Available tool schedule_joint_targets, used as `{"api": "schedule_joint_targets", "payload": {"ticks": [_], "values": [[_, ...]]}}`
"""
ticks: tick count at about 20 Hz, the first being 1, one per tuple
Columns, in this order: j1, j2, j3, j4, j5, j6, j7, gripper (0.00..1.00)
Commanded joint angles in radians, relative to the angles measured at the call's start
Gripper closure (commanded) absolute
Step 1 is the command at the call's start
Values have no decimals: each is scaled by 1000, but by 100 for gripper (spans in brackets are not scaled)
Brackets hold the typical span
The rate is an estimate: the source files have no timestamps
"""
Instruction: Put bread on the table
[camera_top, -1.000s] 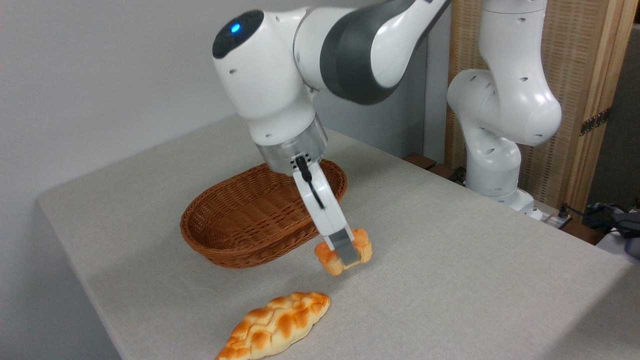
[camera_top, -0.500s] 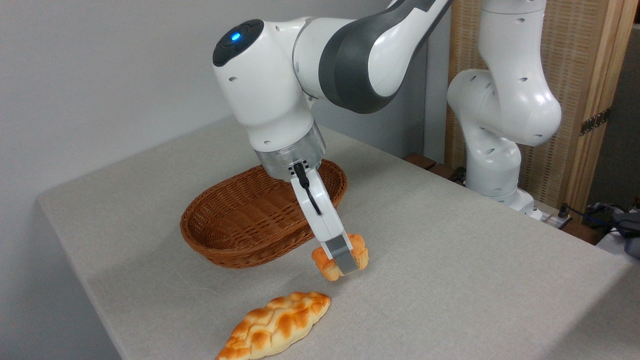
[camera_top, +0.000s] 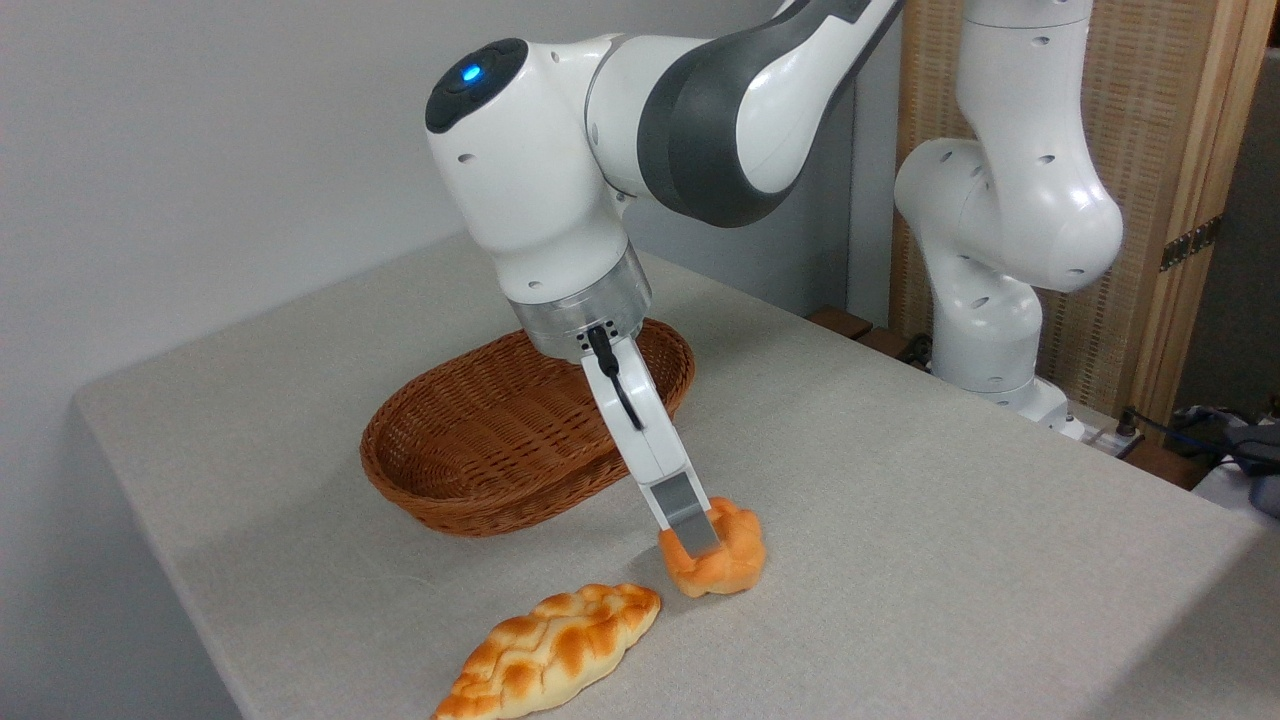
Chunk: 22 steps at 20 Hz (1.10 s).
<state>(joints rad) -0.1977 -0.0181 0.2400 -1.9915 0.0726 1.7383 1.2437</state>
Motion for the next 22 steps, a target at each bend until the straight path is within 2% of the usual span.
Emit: {"api": "schedule_joint_targets", "payload": {"ticks": [1, 4, 5, 6, 10, 12, 14, 15, 22], "values": [[-9, -17, 10, -6, 16, 6, 14, 0], [-9, -28, 1, 45, 6, -3, -15, 0], [-6, -29, -7, 83, 0, -19, -59, 0], [-5, -25, -16, 132, -4, -40, -128, 0], [50, -14, -143, 239, -11, -62, -422, 0], [53, -6, -174, 290, -16, -62, -579, 0], [53, 10, -188, 330, -98, -60, -706, 0], [55, 12, -194, 338, -112, -60, -719, 0], [57, 33, -219, 367, -105, -52, -718, 0]]}}
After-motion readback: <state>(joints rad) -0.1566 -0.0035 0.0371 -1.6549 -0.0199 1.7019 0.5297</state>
